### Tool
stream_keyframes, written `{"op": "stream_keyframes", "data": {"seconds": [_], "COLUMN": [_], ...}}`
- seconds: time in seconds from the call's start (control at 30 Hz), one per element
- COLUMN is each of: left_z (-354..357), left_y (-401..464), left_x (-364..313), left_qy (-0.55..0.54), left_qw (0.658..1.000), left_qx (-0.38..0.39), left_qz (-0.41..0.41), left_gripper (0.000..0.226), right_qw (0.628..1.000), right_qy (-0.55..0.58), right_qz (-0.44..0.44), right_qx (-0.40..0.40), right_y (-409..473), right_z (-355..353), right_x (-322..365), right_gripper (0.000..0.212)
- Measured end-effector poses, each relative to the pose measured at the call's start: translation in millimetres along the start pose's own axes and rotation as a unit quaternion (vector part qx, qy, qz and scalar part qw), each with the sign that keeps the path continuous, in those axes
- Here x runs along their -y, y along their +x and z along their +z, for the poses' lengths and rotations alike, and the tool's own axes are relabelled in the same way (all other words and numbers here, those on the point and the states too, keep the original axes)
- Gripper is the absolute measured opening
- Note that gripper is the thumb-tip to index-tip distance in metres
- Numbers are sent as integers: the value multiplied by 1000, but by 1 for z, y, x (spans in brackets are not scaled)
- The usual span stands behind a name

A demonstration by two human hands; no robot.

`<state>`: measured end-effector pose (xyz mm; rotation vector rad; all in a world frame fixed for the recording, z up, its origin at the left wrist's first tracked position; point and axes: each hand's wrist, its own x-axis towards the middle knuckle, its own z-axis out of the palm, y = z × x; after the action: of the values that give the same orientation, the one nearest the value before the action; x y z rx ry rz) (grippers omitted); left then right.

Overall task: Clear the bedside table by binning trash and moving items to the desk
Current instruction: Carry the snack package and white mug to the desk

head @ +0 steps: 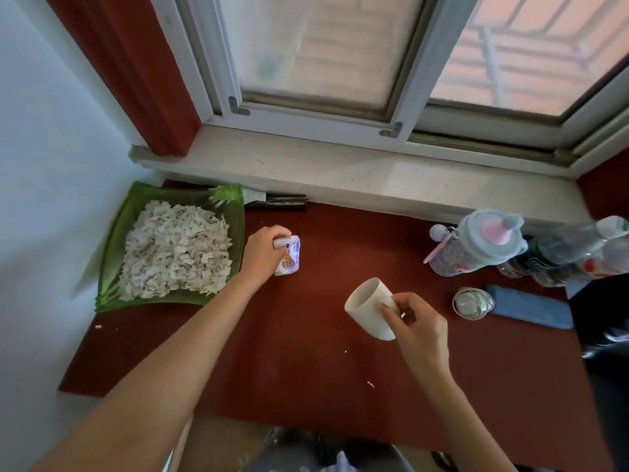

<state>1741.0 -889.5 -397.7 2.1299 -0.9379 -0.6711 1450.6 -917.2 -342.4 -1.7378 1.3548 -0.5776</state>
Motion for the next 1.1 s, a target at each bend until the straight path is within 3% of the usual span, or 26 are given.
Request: {"op": "stream_keyframes", "data": {"seconds": [0.4, 0.53, 0.67, 0.77, 1.1], "left_z": [17, 22, 23, 29, 71], "left_y": [59, 58, 34, -8, -111], "left_x": [17, 17, 12, 13, 42], "left_qy": [97, 142, 180, 245, 338], "left_qw": [995, 989, 983, 966, 930], "left_qx": [-4, -4, -22, -49, 97], "left_qz": [-38, -31, -8, 64, 105], "left_gripper": [34, 45, 52, 52, 65], "right_qw": [1000, 1000, 1000, 1000, 998], "right_qy": [-4, -5, 1, 8, 16], "right_qz": [-19, -16, -18, -13, 28], "right_qx": [3, 5, -1, -7, -44], "right_y": [45, 52, 57, 60, 69], "right_z": [24, 26, 27, 27, 31], "right_x": [3, 5, 6, 6, 4], "right_gripper": [13, 13, 12, 11, 9]}}
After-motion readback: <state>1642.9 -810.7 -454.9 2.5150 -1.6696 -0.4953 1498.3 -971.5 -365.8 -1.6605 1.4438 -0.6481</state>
